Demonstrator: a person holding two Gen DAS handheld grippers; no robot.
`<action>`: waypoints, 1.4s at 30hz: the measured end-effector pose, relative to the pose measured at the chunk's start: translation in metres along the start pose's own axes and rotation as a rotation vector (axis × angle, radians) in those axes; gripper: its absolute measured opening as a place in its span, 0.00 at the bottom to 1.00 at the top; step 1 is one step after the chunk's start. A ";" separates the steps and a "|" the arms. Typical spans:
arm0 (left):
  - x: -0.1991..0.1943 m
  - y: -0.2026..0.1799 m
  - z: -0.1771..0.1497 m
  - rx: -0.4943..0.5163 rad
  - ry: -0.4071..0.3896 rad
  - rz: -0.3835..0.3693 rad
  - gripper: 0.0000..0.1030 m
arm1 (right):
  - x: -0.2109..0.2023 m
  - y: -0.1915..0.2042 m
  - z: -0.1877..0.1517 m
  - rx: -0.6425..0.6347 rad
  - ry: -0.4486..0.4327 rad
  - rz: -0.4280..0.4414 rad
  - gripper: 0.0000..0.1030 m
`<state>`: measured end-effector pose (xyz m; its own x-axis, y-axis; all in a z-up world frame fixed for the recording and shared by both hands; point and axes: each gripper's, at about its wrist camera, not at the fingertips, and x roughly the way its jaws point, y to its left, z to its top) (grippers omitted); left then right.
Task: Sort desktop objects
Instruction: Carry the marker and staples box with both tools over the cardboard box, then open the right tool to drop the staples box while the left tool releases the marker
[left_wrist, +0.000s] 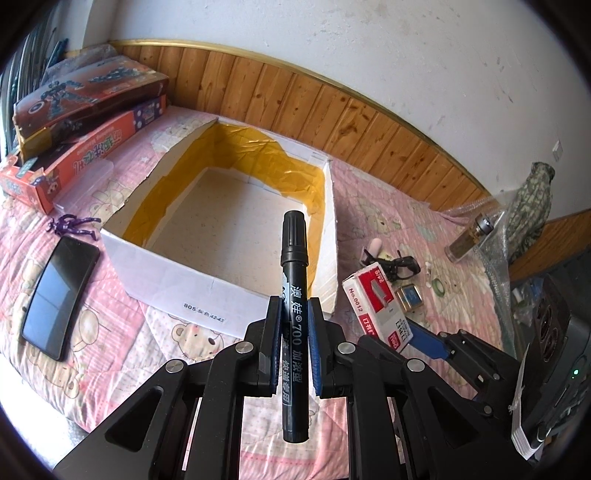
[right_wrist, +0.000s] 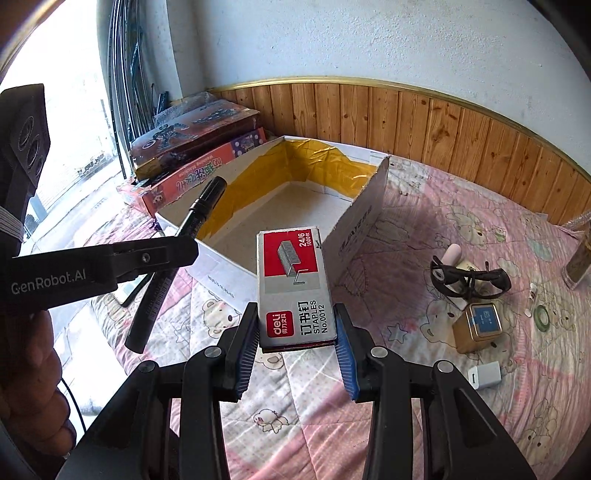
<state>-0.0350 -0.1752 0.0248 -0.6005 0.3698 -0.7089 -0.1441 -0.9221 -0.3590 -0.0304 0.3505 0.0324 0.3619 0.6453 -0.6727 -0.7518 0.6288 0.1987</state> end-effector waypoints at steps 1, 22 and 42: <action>0.001 0.001 0.003 -0.002 0.000 0.004 0.13 | 0.002 0.001 0.003 0.001 0.000 0.006 0.39; 0.060 0.018 0.076 -0.045 0.079 0.013 0.13 | 0.053 -0.020 0.069 0.027 0.054 0.101 0.39; 0.160 0.070 0.136 -0.069 0.291 0.163 0.13 | 0.152 -0.030 0.149 -0.089 0.178 0.131 0.39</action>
<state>-0.2478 -0.1959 -0.0310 -0.3598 0.2447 -0.9004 -0.0053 -0.9655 -0.2602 0.1296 0.4945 0.0301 0.1614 0.6276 -0.7616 -0.8342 0.4992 0.2346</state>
